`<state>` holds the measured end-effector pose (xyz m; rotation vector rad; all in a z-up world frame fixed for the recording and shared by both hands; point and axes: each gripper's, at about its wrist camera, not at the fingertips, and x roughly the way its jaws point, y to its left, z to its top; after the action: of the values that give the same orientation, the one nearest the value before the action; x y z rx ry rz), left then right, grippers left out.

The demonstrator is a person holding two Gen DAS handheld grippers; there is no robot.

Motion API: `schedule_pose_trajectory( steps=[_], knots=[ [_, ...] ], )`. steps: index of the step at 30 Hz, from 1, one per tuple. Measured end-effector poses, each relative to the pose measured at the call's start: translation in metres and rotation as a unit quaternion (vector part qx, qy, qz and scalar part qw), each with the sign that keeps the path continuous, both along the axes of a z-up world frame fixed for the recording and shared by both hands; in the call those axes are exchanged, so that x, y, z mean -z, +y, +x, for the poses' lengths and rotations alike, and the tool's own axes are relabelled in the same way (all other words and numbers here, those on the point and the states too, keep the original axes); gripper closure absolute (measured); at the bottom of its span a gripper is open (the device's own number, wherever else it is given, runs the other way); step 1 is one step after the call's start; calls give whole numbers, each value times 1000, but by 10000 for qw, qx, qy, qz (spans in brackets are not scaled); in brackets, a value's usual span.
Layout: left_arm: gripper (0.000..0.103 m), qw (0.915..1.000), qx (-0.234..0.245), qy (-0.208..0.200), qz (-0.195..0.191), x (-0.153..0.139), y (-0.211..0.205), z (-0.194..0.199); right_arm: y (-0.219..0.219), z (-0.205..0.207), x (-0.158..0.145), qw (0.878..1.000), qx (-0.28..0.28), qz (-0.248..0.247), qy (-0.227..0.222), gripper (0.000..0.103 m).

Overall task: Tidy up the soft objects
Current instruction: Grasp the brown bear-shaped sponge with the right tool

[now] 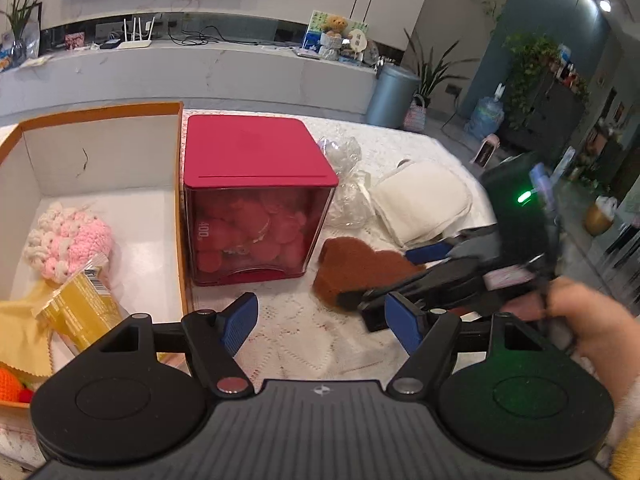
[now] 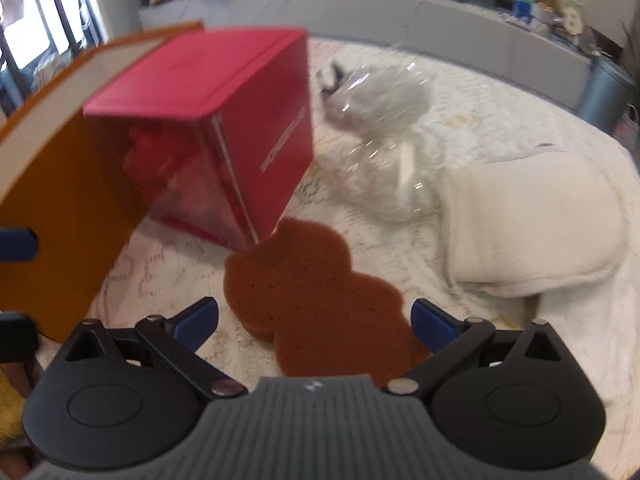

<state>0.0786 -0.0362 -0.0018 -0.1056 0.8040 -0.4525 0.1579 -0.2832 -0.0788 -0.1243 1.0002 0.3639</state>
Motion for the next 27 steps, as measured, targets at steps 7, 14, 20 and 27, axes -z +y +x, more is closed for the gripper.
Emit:
schedule_pose_trajectory(
  steps=[7,14,20,27],
  knots=[
    [18,10000,9,-7,-80,-1,-1,3,11,5,20,9989,-89,-464,12,3],
    [18,9999,26,55,-154,1,0,4,14,-10,27,9976,106,-590,-335,7],
    [18,9997,40,58,-245,1,4,3,18,-30,20,9948,358,-808,-503,12],
    [18,9997,31,39,-258,2,4,1,-2,-48,11,9892,885,-904,-738,12]
  ],
)
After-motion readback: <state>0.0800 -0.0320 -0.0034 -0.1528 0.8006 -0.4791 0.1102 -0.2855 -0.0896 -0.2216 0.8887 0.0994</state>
